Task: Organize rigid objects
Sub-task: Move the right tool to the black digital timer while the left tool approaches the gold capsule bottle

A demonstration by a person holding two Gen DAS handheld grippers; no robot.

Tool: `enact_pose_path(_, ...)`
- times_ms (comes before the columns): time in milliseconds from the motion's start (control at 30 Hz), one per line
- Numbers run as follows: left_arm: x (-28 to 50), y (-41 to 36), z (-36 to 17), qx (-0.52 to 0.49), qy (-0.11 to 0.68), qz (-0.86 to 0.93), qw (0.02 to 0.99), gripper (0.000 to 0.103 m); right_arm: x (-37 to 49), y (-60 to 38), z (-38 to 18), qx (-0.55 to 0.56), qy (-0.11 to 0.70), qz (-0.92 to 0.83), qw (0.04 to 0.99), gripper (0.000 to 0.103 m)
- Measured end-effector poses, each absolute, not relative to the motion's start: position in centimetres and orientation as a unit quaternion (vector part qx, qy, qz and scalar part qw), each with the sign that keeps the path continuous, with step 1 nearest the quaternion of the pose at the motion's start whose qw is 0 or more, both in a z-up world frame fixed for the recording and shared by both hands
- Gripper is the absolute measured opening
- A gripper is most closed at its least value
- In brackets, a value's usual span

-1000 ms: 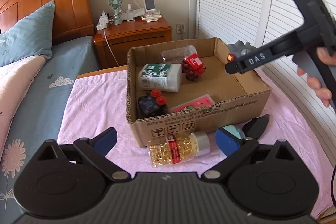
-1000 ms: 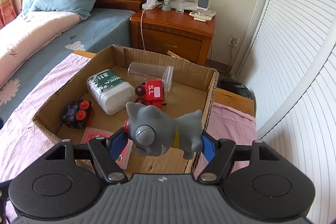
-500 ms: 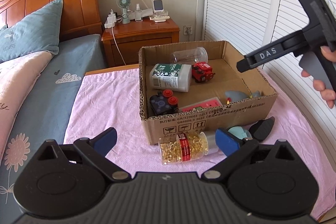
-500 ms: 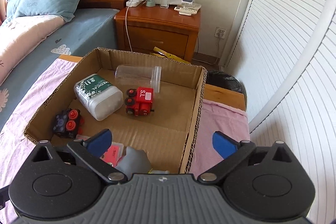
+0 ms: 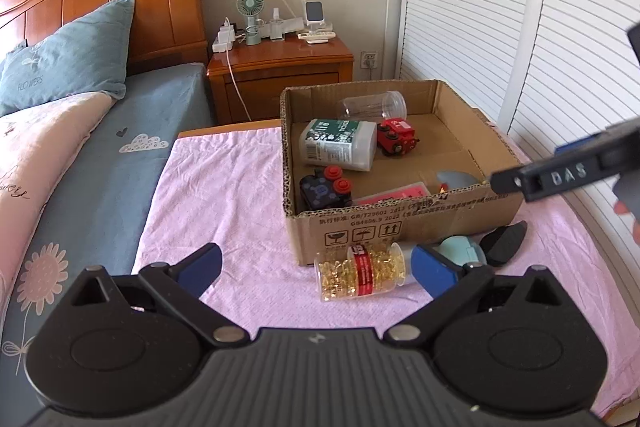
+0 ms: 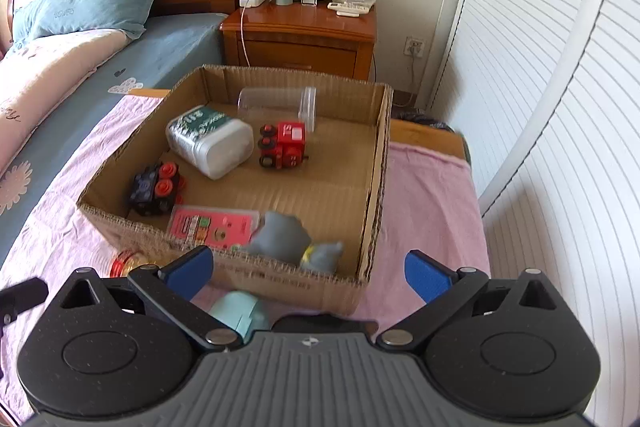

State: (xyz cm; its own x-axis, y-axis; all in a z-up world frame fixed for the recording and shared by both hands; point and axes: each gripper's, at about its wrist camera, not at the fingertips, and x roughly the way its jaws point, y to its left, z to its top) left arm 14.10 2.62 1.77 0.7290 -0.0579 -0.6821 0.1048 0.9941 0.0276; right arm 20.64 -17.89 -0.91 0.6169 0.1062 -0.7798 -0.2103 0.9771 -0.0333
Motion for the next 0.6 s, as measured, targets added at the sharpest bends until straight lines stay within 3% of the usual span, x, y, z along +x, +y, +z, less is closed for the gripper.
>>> enact_pose_path(600,13.7,4.0,0.7,0.03,0.365,-0.021,0.93,0.102,13.8,-14.4,-9.2,-0.029,0.492,0.069,0.868,0.103)
